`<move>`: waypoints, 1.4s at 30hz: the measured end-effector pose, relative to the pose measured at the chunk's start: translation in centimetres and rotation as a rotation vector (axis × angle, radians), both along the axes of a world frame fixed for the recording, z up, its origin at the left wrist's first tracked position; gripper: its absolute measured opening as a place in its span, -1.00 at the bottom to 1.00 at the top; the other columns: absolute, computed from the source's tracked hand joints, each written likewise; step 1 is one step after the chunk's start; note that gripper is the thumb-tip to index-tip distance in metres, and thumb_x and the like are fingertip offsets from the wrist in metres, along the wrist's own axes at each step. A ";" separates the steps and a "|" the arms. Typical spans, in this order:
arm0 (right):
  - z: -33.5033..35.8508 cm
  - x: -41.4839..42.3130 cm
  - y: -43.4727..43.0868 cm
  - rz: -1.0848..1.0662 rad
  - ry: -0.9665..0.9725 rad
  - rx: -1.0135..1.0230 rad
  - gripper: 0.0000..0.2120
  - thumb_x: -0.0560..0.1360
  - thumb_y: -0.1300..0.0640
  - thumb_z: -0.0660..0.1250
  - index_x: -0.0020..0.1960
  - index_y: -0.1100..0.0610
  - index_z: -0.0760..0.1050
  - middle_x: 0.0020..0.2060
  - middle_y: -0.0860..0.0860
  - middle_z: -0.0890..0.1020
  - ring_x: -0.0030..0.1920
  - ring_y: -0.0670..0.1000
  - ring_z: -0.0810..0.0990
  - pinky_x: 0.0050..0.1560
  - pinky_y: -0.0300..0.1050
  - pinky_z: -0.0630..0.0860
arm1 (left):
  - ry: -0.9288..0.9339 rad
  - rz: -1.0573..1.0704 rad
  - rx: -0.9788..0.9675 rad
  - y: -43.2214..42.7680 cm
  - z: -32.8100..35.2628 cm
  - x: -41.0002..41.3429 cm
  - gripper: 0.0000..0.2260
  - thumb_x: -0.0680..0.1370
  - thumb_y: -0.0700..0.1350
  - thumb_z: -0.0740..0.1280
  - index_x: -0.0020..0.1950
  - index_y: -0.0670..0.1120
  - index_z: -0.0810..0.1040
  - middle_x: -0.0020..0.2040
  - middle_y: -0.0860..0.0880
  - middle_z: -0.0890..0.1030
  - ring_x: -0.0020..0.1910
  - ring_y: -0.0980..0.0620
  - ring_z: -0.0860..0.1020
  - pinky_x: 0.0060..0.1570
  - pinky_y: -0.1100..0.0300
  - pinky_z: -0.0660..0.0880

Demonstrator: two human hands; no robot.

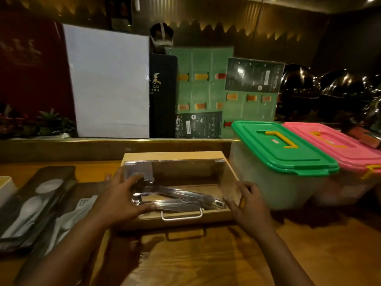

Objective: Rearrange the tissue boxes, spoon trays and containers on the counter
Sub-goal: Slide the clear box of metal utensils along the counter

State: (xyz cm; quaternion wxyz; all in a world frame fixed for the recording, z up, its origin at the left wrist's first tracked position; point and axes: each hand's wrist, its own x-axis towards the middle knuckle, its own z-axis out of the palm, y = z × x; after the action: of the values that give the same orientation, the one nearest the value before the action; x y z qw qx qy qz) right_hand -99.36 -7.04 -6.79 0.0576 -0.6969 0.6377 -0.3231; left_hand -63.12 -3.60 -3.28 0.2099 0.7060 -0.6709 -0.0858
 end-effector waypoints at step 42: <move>-0.7 -2.5 -7.0 -0.142 0.372 -0.055 -0.58 0.45 0.23 0.40 0.30 0.19 0.49 0.28 0.19 0.45 0.27 0.20 0.46 0.20 0.10 0.53 | -0.037 -0.085 -0.017 -9.4 -0.2 -4.7 0.02 0.13 0.62 0.32 0.51 0.22 0.26 0.59 0.01 0.21 0.48 -0.14 0.30 0.33 -0.09 0.43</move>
State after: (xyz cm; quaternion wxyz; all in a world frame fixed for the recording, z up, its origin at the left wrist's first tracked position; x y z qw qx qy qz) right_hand -101.86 -14.07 -7.46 -0.1032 -0.6991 0.6759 -0.2093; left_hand -67.82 -12.99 -3.52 0.1994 0.6764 -0.7049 -0.0759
